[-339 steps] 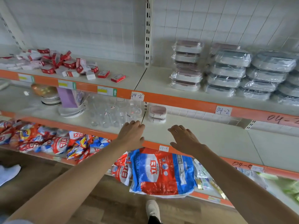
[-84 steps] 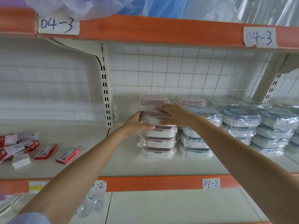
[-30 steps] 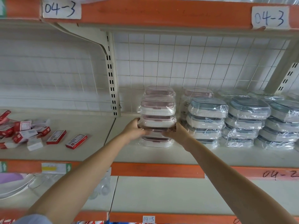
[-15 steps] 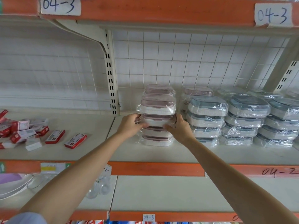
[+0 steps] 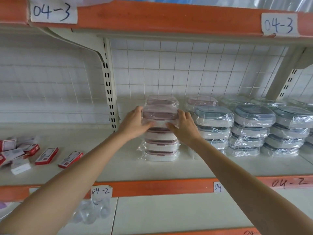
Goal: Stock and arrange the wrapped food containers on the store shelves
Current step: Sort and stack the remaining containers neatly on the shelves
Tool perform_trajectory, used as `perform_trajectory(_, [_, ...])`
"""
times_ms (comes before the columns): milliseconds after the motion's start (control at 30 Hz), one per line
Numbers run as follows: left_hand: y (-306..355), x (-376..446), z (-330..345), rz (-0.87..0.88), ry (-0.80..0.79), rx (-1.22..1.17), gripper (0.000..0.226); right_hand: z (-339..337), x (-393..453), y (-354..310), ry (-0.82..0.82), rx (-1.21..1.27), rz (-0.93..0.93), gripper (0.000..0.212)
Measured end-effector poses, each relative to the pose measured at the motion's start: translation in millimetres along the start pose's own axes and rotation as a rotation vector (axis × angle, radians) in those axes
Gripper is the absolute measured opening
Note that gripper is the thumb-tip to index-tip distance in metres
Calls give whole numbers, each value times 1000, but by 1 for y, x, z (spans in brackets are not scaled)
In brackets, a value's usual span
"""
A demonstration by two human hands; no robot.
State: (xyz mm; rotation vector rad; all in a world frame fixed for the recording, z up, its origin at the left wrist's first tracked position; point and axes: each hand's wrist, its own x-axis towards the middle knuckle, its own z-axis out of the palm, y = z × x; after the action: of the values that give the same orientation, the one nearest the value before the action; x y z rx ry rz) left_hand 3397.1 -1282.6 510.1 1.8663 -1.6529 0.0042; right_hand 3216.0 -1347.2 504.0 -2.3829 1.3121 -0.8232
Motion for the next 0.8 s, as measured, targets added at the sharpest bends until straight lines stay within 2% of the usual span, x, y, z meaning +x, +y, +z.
perform_trajectory(67, [10,2,-6,74,91,145,80,-12,2,0,12,-95,-69,59])
perform_trajectory(167, [36,7,-12,198,238,153,70,-37,2,3,13,-148,-140,57])
perform_trajectory(267, [70,14,-3,251,224,26,51,-69,5,16,80,-148,-179,44])
perform_trajectory(367, [101,17,17,256,161,-82,41,-101,12,40,113,-160,-136,41])
perform_trajectory(467, [128,21,37,167,75,-142,44,-127,15,75,97,-127,-28,45])
perform_trajectory(533, [142,24,50,55,-47,-190,50,-134,14,97,52,-71,60,51])
perform_trajectory(667, [158,30,77,-212,-274,-312,66,-120,5,129,-201,151,164,81])
perform_trajectory(733, [161,30,90,-330,-288,-444,72,-109,2,138,-224,268,245,87])
perform_trajectory(800, [164,29,99,-366,-237,-557,63,-104,2,146,-191,369,271,80])
